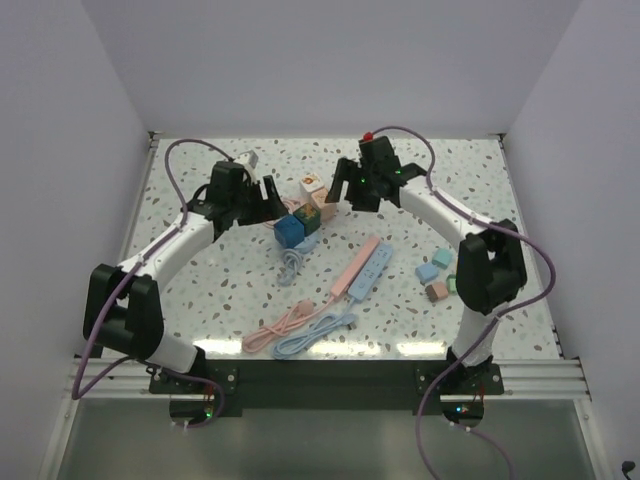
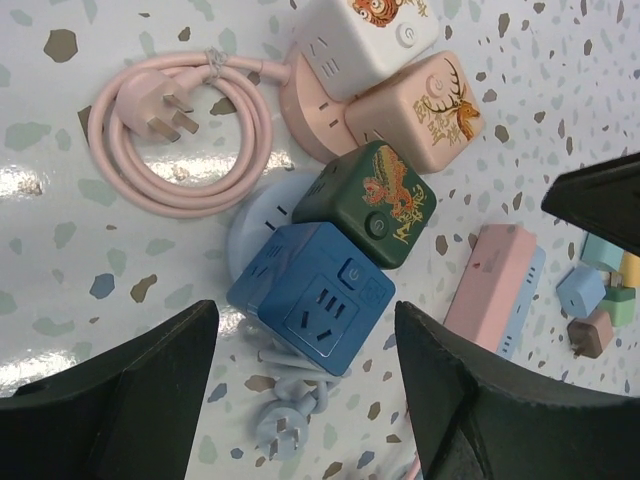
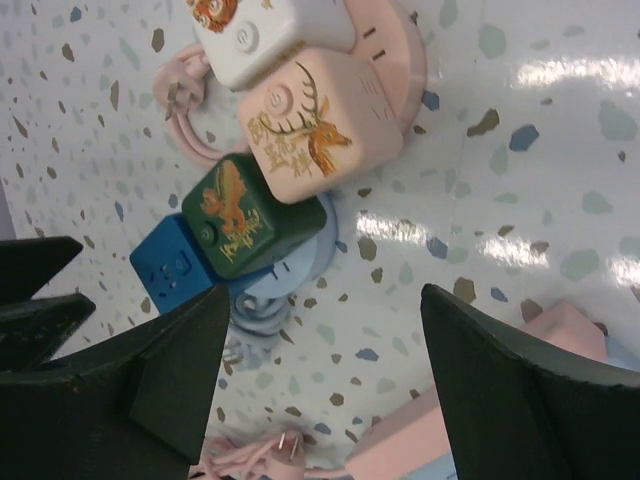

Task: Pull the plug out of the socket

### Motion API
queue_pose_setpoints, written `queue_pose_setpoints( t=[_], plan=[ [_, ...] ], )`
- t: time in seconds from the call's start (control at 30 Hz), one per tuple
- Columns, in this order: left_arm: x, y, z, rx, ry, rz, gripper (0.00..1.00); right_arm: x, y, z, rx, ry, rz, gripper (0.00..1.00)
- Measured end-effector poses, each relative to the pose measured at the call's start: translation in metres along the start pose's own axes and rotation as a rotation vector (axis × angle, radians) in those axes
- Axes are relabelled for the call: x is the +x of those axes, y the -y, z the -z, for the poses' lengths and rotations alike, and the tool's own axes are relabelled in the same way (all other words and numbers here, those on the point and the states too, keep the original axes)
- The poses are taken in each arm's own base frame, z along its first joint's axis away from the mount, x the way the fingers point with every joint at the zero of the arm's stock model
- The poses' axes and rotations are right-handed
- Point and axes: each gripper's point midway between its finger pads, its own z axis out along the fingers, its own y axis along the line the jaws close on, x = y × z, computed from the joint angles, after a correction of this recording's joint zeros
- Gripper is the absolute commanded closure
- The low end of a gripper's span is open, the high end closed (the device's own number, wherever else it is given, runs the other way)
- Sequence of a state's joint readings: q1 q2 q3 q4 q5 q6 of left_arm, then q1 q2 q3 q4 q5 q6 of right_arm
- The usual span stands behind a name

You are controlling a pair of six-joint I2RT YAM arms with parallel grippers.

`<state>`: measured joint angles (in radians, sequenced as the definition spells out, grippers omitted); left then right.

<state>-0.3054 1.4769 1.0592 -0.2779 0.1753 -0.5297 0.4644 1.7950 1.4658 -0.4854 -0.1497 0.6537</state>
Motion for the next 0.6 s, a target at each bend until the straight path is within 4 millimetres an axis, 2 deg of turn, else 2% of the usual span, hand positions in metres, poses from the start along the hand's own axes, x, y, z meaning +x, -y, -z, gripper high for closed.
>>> queue_pose_setpoints(
  t=[0.23, 0.47, 0.6],
  plan=[
    [0.006, 0.007, -0.005, 0.051, -0.041, 0.006, 0.25, -0.032, -0.031, -0.045, 0.019, 0.029, 0.181, 0.13],
    [0.011, 0.009, -0.003, 0.073, -0.05, 0.007, 0.25, -0.045, -0.027, -0.072, 0.108, 0.027, 0.393, 0.13],
    [0.019, 0.007, -0.004, 0.078, -0.067, 0.015, 0.25, -0.044, -0.018, -0.09, 0.149, -0.007, 0.465, 0.14]
  ],
)
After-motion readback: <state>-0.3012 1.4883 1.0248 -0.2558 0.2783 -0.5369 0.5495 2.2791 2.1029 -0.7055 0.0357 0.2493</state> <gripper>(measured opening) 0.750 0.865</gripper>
